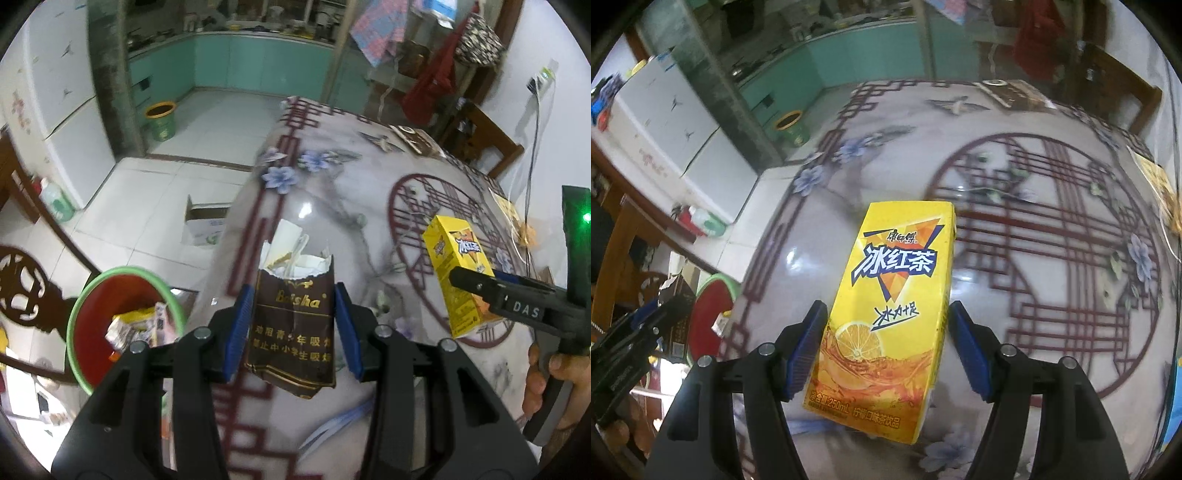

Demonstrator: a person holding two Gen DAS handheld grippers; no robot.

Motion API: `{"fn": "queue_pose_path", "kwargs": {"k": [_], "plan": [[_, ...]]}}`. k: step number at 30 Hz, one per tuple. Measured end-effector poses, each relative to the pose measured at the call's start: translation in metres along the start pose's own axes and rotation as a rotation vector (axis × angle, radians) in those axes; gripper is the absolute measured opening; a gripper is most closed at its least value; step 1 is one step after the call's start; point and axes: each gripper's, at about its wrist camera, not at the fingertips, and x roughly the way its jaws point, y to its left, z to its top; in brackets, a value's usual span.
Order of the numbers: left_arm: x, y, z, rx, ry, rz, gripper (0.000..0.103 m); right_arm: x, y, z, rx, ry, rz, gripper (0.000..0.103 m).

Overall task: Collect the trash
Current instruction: 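Carry the iced-tea carton and cigarette pack over to the red bucket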

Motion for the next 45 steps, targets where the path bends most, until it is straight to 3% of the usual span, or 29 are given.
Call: {"fn": "queue_pose_path", "kwargs": {"k": [6, 13, 22, 30, 45], "plan": [[-0.013, 0.043, -0.02, -0.081, 0.006, 0.039, 0.043, 0.014, 0.038, 0.003, -0.03, 0.042, 0.056, 0.065], [-0.022, 0.078, -0.033, -0.144, -0.009, 0.072, 0.043, 0.018, 0.071, -0.001, -0.074, 0.052, 0.051, 0.065], [-0.018, 0.105, -0.034, -0.178, -0.007, 0.058, 0.043, 0.021, 0.091, -0.002, -0.095, 0.058, 0.023, 0.065], [-0.024, 0.134, -0.027, -0.18, -0.017, 0.1, 0.043, 0.024, 0.117, 0.004, -0.086, 0.036, 0.057, 0.065], [0.001, 0.188, 0.002, -0.163, 0.022, 0.146, 0.043, 0.048, 0.183, 0.016, -0.153, 0.041, 0.106, 0.065]]}}
